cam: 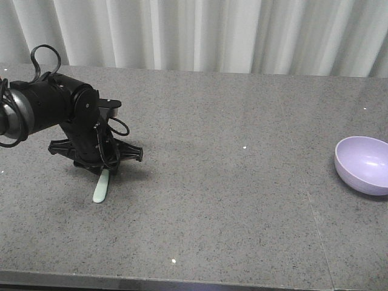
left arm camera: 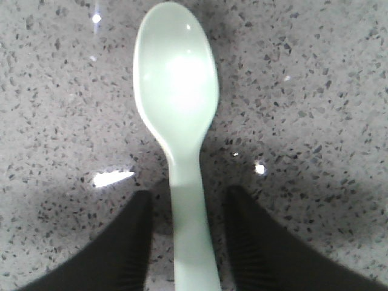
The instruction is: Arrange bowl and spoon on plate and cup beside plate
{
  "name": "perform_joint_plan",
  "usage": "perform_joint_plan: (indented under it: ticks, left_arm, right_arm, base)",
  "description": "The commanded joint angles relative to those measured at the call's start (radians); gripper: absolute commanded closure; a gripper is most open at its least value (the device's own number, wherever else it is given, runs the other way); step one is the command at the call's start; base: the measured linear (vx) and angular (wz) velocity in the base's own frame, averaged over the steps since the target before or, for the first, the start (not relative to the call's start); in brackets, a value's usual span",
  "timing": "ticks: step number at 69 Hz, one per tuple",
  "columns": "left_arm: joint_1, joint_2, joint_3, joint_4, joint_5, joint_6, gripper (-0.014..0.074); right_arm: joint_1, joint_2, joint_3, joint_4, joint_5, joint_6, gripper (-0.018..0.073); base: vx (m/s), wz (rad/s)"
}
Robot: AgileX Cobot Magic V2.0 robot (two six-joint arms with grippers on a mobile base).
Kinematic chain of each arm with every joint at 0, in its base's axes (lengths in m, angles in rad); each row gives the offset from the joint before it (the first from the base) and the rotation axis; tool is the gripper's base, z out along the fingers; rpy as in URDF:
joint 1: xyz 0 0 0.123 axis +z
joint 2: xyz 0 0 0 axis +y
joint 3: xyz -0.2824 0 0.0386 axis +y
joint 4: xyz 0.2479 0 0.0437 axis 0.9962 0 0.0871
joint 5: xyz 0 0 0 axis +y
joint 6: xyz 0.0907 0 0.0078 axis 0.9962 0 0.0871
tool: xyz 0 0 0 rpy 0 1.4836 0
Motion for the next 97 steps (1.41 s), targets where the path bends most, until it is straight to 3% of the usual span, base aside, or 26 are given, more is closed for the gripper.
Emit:
perform_joint_plan:
  ticks: [1,10,30,74,97]
  left_arm:
    - [-0.004,-0.045,-0.025,0.004,0.002,-0.009,0.0491]
    - [-0.004,-0.045,-0.025,0.004,0.002,-0.008,0.0606]
    - [-0.004,-0.08,-0.025,0.004,-0.009,0.002,0.0604]
    - [-0.004,-0.502,-0.025,0.004,0.024,0.002,0.0603]
    - [-0.004,-0.606,-0.025,0.004,0.045,0.002,0.0603]
  right_arm:
    - [0.0,0.008,-0.031,-0.004,-0.052,-0.002,-0.0024]
    - [0.0,0.008,-0.031,-0.004,-0.051,-0.002,-0.0024]
    - [0.0,0.008,-0.031,-0.004,-0.051,-0.002,-0.0024]
    - [0.0,0.008,-0.031,-0.008,-0.047,-0.001,-0.0024]
    - [0.0,0.01,-0.031,-0.018,-0.05,0.028,-0.0023]
  base:
    - [0.0,0.0]
    - [0.0,0.0]
    - [0.0,0.0]
    - [0.0,0.0]
    - [0.0,0.0]
